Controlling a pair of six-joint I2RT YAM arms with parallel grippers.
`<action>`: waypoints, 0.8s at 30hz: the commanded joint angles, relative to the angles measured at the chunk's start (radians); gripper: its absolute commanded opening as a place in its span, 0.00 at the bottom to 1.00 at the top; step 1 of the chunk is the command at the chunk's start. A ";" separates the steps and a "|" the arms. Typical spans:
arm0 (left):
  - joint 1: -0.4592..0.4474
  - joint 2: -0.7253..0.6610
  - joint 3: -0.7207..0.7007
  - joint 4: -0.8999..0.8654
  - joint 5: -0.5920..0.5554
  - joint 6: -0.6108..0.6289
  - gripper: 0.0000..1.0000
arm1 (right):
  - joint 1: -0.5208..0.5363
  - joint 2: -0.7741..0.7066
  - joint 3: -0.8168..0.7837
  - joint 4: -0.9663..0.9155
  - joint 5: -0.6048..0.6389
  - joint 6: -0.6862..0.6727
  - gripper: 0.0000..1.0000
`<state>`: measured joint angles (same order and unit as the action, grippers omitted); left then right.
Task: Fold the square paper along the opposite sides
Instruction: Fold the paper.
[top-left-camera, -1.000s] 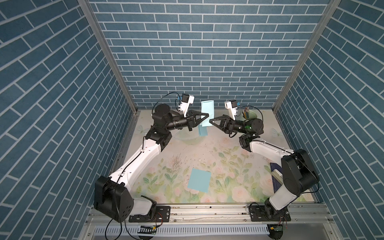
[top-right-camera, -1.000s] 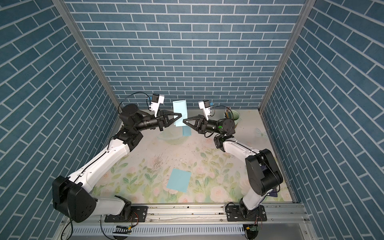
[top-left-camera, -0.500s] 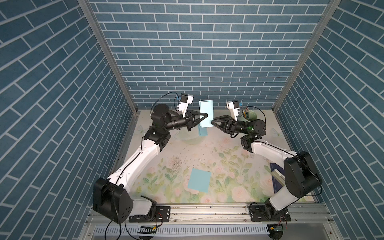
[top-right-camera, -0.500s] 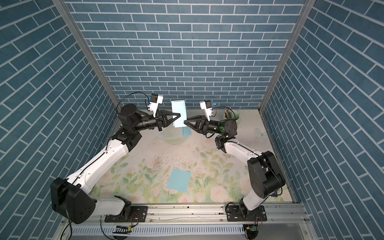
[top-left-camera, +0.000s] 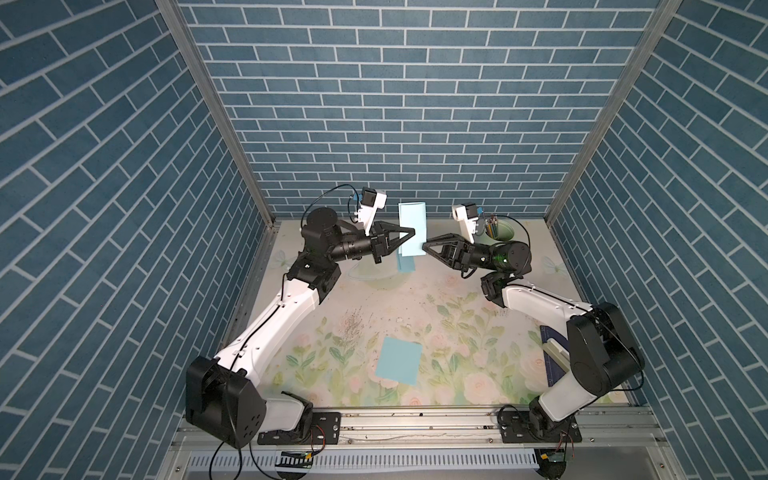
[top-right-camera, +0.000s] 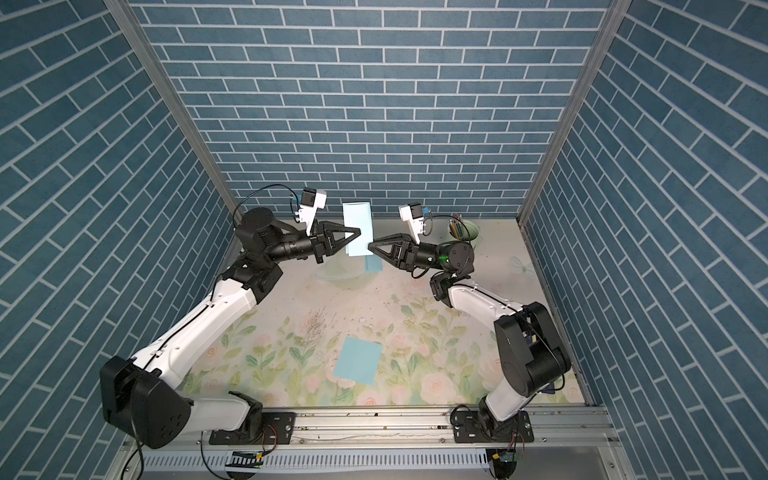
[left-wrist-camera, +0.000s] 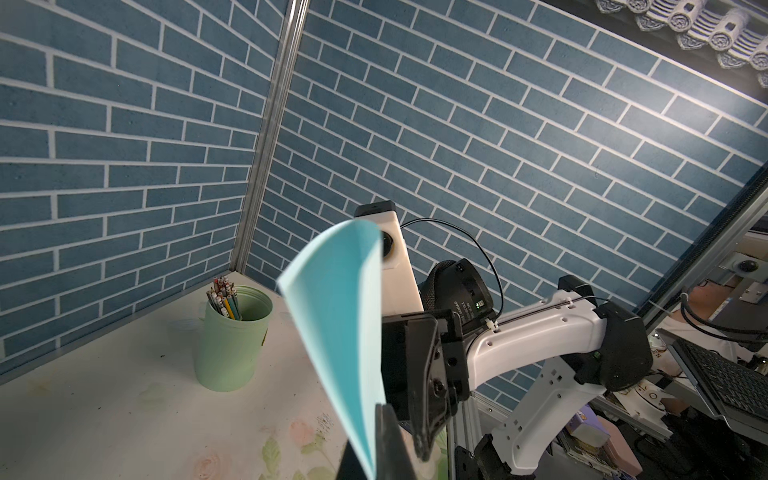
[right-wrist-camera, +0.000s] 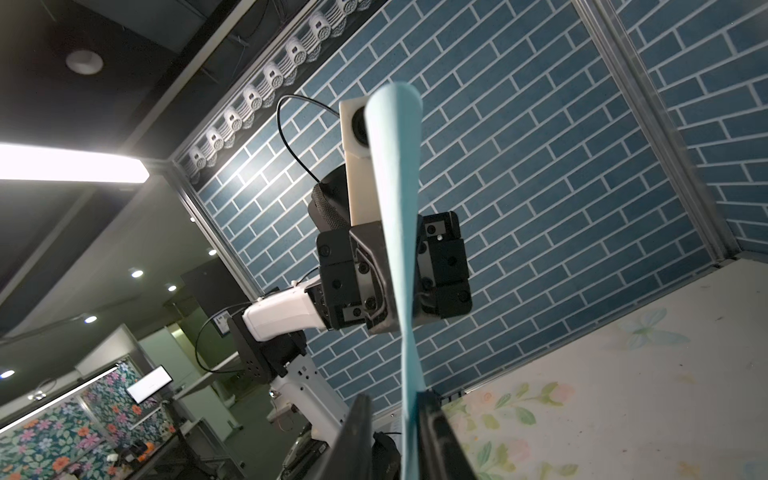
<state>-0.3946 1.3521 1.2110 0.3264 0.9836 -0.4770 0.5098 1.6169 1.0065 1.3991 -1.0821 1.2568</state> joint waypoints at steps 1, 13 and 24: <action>0.007 -0.022 0.002 0.005 0.019 0.015 0.00 | 0.009 -0.017 -0.011 0.052 -0.027 0.008 0.36; 0.007 -0.013 0.004 0.014 0.024 0.007 0.00 | 0.015 -0.005 -0.008 0.063 -0.030 0.012 0.00; 0.004 -0.021 -0.013 0.019 0.045 0.005 0.00 | 0.009 0.000 0.044 0.026 -0.012 0.004 0.35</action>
<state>-0.3920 1.3521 1.2110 0.3271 1.0016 -0.4782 0.5205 1.6176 1.0019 1.4105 -1.0920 1.2625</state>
